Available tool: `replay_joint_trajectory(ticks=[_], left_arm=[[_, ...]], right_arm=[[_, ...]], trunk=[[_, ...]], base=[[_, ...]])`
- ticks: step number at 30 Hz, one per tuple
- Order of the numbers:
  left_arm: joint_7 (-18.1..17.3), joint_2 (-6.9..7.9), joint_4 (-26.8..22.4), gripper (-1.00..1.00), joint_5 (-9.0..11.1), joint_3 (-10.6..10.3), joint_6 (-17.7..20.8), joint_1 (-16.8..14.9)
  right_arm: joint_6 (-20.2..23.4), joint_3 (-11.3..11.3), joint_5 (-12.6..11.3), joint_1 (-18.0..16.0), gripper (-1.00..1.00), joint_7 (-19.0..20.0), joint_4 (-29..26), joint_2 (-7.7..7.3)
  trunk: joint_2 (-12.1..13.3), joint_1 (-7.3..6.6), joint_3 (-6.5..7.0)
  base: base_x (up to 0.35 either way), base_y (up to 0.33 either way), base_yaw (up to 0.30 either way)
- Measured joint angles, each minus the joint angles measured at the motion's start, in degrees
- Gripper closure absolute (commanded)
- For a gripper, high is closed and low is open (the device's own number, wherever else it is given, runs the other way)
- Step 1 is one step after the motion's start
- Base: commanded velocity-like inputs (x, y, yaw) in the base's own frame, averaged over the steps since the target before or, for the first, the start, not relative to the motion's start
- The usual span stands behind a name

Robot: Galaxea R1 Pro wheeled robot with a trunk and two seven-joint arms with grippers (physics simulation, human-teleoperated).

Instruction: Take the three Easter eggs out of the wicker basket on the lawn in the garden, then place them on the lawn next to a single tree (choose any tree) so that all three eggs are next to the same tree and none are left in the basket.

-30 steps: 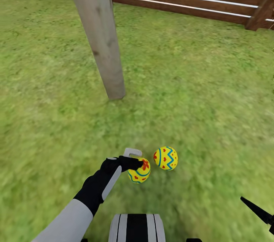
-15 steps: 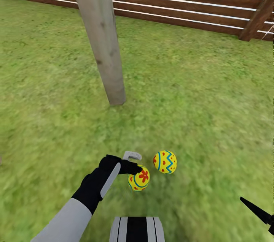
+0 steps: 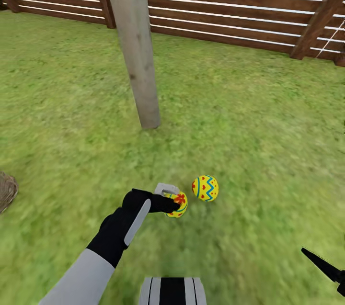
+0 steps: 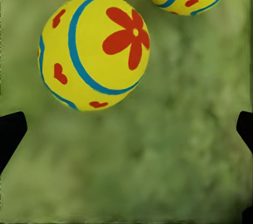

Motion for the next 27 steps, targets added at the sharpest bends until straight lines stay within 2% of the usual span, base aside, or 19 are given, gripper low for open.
replay_joint_trajectory(ticks=[5, 13, 27], left_arm=[[0.3, 0.03, -1.3, -1.0, -0.1, 0.2, 0.9, 0.0], [2.0, -0.01, -1.4, -1.0, -0.1, 0.3, 0.9, 0.0], [2.3, 0.01, -1.4, -1.0, 0.0, 0.3, 0.9, 0.0]], right_arm=[[0.0, 0.2, 0.2, 0.0, -1.0, -0.1, 0.0, 0.01], [0.0, 0.3, 0.2, 0.0, -1.0, -0.1, -0.1, 0.01], [0.0, 0.3, 0.2, 0.0, -1.0, -0.2, -0.5, 0.08]], trunk=[[0.1, -0.15, 1.16], [0.2, -0.37, 3.4], [0.4, -0.73, 6.95]], base=[[-0.169, 0.086, 0.048], [-0.011, 0.005, 0.198], [0.0, 0.0, 0.166]])
